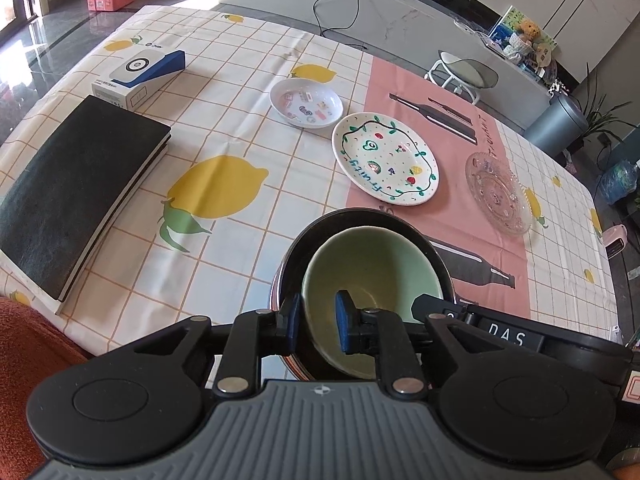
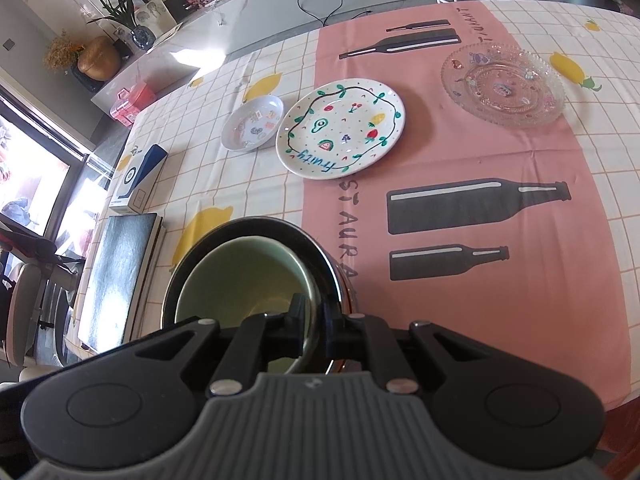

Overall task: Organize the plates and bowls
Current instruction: 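Carry the green bowl and lower it into the stacked steel bowls, then open both tools and lift away from the bowl stack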

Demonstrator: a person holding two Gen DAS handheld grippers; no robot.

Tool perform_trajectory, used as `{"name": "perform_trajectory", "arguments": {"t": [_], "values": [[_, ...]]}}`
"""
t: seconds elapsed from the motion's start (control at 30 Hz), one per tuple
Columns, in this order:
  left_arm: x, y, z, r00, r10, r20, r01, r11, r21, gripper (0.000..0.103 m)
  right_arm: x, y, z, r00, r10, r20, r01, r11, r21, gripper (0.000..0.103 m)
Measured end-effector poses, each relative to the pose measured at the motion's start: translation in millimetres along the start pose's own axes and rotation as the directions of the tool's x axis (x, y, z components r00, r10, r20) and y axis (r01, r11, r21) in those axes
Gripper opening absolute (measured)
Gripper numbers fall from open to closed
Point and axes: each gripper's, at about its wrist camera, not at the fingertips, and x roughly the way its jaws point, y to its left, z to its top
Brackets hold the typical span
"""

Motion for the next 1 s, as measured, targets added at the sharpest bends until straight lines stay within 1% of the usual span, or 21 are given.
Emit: {"name": "perform_trajectory", "arguments": {"t": [0.13, 0.2, 0.33, 0.47, 0.5, 0.53, 0.57, 0.6, 0.67, 0.73, 0.8, 0.93, 1.0], "values": [[-3.6, 0.3, 1.8, 1.000, -0.006, 0.010, 0.006, 1.000, 0.000, 0.021, -0.3, -0.1, -0.3, 1.000, 0.003, -0.003, -0.003, 1.000, 0.004, 0.007], [-7.1, 0.8, 3.1, 1.000, -0.006, 0.018, 0.006, 1.000, -0.001, 0.021, -1.8, -0.3, 0.3, 1.000, 0.010, -0.004, -0.010, 1.000, 0.008, 0.010], [-14.5, 2.3, 5.6, 0.999, -0.017, 0.041, 0.018, 1.000, -0.008, 0.021, -7.7, 1.5, 1.5, 1.000, 0.010, 0.017, -0.010, 1.000, -0.003, 0.011], [-23.4, 2.6, 6.8, 0.997, -0.036, 0.066, 0.037, 0.999, -0.009, 0.029, -17.1, 1.3, 2.6, 0.999, 0.025, 0.038, -0.025, 1.000, -0.003, 0.013], [-25.2, 2.7, 6.9, 0.997, -0.041, 0.072, 0.042, 0.999, -0.008, 0.030, -19.7, 1.1, 2.9, 0.999, 0.028, 0.044, -0.027, 1.000, -0.003, 0.020], [-26.6, 2.7, 6.9, 0.996, -0.046, 0.078, 0.047, 0.999, -0.005, 0.033, -22.3, 0.9, 3.0, 0.998, 0.031, 0.053, -0.031, 1.000, -0.004, 0.024], [-28.1, 2.3, 7.0, 0.995, -0.051, 0.085, 0.051, 0.999, 0.001, 0.037, -25.3, 0.8, 3.1, 0.997, 0.035, 0.063, -0.034, 0.999, -0.007, 0.028], [-29.6, 1.9, 7.2, 0.994, -0.058, 0.093, 0.057, 0.998, 0.007, 0.040, -28.0, 0.8, 3.2, 0.997, 0.036, 0.071, -0.035, 0.999, -0.009, 0.029], [-31.8, 1.2, 7.5, 0.992, -0.072, 0.105, 0.070, 0.997, 0.021, 0.050, -33.4, -0.5, 3.1, 0.995, 0.049, 0.086, -0.048, 0.999, -0.013, 0.031], [-34.5, -0.3, 7.4, 0.989, -0.087, 0.119, 0.083, 0.996, 0.036, 0.054, -38.0, -2.1, 3.0, 0.993, 0.059, 0.103, -0.058, 0.998, -0.020, 0.035], [-36.5, -2.8, 7.1, 0.988, -0.087, 0.130, 0.081, 0.995, 0.056, 0.057, -42.0, -2.9, 3.3, 0.992, 0.051, 0.117, -0.047, 0.998, -0.036, 0.038], [-41.1, -11.4, 5.5, 0.983, -0.059, 0.174, 0.041, 0.993, 0.107, 0.067, -49.5, -3.9, 2.8, 0.988, 0.008, 0.154, 0.003, 0.998, -0.065, 0.041], [-41.0, -14.7, 6.9, 0.982, -0.051, 0.183, 0.028, 0.992, 0.127, 0.068, -53.3, -3.4, 2.7, 0.983, -0.026, 0.181, 0.043, 0.995, -0.087, 0.046]]}}
